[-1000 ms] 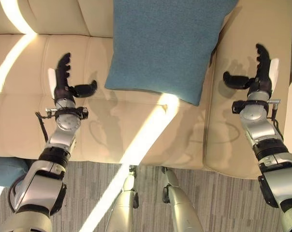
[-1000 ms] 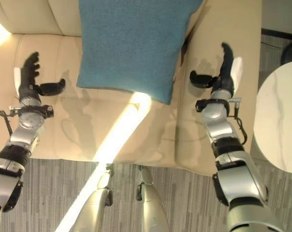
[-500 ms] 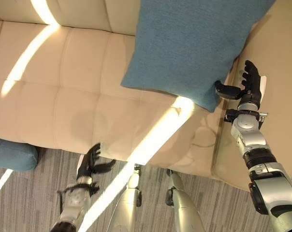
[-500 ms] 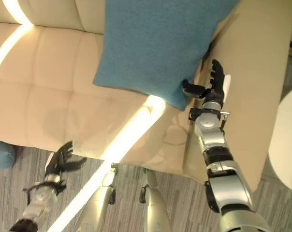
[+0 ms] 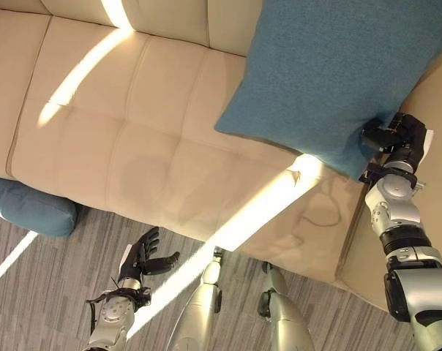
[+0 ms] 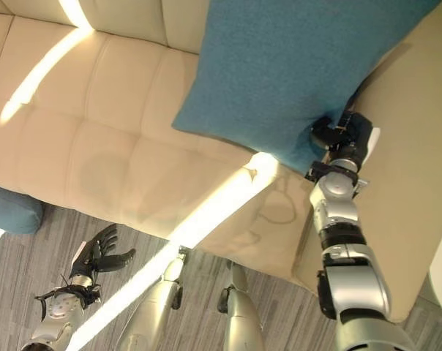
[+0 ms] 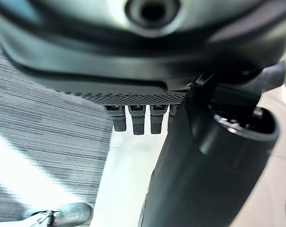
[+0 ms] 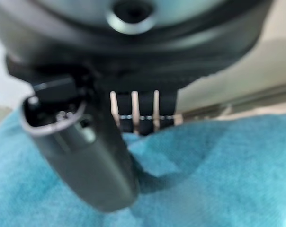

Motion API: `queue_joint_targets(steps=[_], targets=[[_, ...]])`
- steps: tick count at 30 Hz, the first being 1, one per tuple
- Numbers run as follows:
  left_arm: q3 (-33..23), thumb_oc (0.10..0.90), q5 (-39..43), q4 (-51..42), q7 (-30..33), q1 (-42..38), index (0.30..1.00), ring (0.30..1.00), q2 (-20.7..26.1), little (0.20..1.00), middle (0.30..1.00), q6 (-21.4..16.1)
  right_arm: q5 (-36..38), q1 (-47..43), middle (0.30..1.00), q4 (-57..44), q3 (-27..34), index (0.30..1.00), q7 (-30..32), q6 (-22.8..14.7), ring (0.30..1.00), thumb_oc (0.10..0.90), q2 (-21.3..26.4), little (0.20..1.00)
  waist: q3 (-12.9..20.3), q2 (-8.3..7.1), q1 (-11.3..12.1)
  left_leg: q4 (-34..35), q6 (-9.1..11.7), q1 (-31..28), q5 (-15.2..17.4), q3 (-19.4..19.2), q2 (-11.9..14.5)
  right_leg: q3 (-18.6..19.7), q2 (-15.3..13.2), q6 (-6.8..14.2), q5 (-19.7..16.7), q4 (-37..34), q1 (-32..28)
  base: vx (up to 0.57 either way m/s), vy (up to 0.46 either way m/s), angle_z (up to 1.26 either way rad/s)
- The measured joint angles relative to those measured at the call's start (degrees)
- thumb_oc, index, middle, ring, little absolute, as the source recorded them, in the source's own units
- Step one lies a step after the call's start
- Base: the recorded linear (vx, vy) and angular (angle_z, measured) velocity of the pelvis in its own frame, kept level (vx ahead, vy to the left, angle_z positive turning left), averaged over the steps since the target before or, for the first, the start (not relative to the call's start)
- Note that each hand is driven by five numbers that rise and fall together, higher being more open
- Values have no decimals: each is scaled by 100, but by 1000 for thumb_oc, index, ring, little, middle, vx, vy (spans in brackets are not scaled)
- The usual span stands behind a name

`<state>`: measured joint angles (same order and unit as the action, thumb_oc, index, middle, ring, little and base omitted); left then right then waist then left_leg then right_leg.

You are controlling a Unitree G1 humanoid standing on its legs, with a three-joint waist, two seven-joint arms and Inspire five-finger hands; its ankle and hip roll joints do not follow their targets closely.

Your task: Pick up all the scattered cushions and arrange them neatly on the sofa.

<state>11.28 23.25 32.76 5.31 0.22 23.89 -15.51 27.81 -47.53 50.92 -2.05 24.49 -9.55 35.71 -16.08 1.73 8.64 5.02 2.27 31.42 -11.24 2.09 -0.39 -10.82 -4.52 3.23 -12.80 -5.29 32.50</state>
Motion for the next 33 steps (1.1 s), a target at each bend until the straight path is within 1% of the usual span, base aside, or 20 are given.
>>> queue_joint_targets(steps=[2,3,4,5,8,13,17,18,19,20,23,24,26,28,29,32,33], targets=[[33,800,31,56,-3,-54,900,900,-1,900,900,1,-1,-8,300,5,-31,300,3,0,300,400,89,300,1,2,4,0,0,0,0,1,0,-1,0,8,6,0,0,0,0,0],[52,800,34,85,-7,-67,900,900,-1,900,900,1,-1,-18,345,15,-105,345,3,0,345,430,138,345,2,3,4,0,0,0,0,0,0,0,2,8,6,0,-1,0,0,0],[78,800,35,98,-10,-70,900,900,-1,900,900,1,-2,-21,629,15,-183,629,2,0,629,620,192,629,2,3,2,0,0,0,0,0,0,0,3,9,6,0,-1,0,0,0],[110,800,39,110,-24,-69,900,900,-1,900,900,1,-5,-30,900,18,-226,900,-2,0,900,800,226,900,2,3,2,0,0,-1,0,0,0,0,1,9,7,0,-1,0,0,0],[198,800,57,152,-107,-68,900,900,-5,900,900,2,-5,-47,900,30,-228,900,5,0,900,800,226,900,2,3,-2,0,0,-2,0,0,3,2,4,17,12,0,-1,0,0,0],[195,800,135,248,-108,-68,900,900,-87,900,900,5,-17,-43,900,4,-227,900,13,0,900,800,226,900,2,4,-35,0,0,-11,0,-4,10,5,10,36,26,0,-7,0,0,0],[179,800,134,265,-113,-66,900,900,-150,900,900,29,-236,154,900,-276,-197,900,11,1,900,800,271,900,2,4,-109,0,1,-78,1,8,21,-6,23,36,27,0,-92,0,-4,1],[144,800,133,267,-116,-64,900,900,-196,900,900,43,-467,472,900,-565,-195,900,-16,-1,900,800,421,900,2,3,-120,0,1,-163,1,16,21,-20,16,47,37,0,-186,3,-20,5],[124,800,133,291,-115,-54,900,900,-212,900,900,54,-518,598,900,-675,-184,900,-34,-2,900,800,453,900,2,3,-150,0,1,-225,2,16,21,-25,27,68,52,0,-253,9,-25,5],[123,800,131,332,-117,-56,900,900,-212,900,900,64,-532,670,900,-716,-174,900,-58,-10,900,800,458,900,2,3,-189,0,9,-282,11,15,21,-26,28,85,66,0,-312,0,0,0],[63,800,128,362,-129,-19,900,900,-227,900,900,98,-533,1301,900,-1308,120,900,-164,-96,900,800,450,900,-1,-2,-232,2,41,-489,53,15,30,-23,27,153,122,-1,-518,6,-5,-2],[-55,800,127,392,-143,45,900,900,-225,900,900,140,-537,1442,900,-1418,154,900,-235,-125,900,800,422,900,0,-27,-354,1,68,-618,97,-13,38,13,28,187,153,-1,-626,7,-14,-7],[-250,800,106,505,-237,61,900,900,-280,900,900,229,-538,1989,900,-2163,531,900,-341,-176,900,800,299,900,-5,-37,-394,2,59,-761,116,-44,46,19,30,174,153,-1,-762,0,-4,-10],[-332,800,87,557,-228,195,900,900,-278,900,900,294,-642,2222,900,-2388,431,900,-458,-216,900,800,290,900,27,-96,-556,3,26,-933,164,-131,54,45,32,187,176,-2,-890,19,-7,-15],[-333,800,83,557,-235,209,900,900,-288,900,900,344,-655,2445,900,-2613,506,900,-488,-218,900,800,273,900,29,-101,-611,3,23,-1005,176,-142,53,56,31,173,187,-2,-966,22,-1,-8],[-390,800,-40,519,-281,321,900,900,-333,900,900,423,-774,3181,900,-3430,760,900,-616,-235,900,800,-45,900,57,-149,-744,3,4,-1257,235,-206,57,128,37,122,223,-3,-1177,-5,5,-14],[-469,800,-96,489,-353,446,900,900,-340,900,900,469,-911,3538,900,-3618,768,900,-765,-237,900,800,-252,900,191,-215,-856,3,-22,-1361,288,-313,62,198,40,104,237,-4,-1226,22,-6,-25]])
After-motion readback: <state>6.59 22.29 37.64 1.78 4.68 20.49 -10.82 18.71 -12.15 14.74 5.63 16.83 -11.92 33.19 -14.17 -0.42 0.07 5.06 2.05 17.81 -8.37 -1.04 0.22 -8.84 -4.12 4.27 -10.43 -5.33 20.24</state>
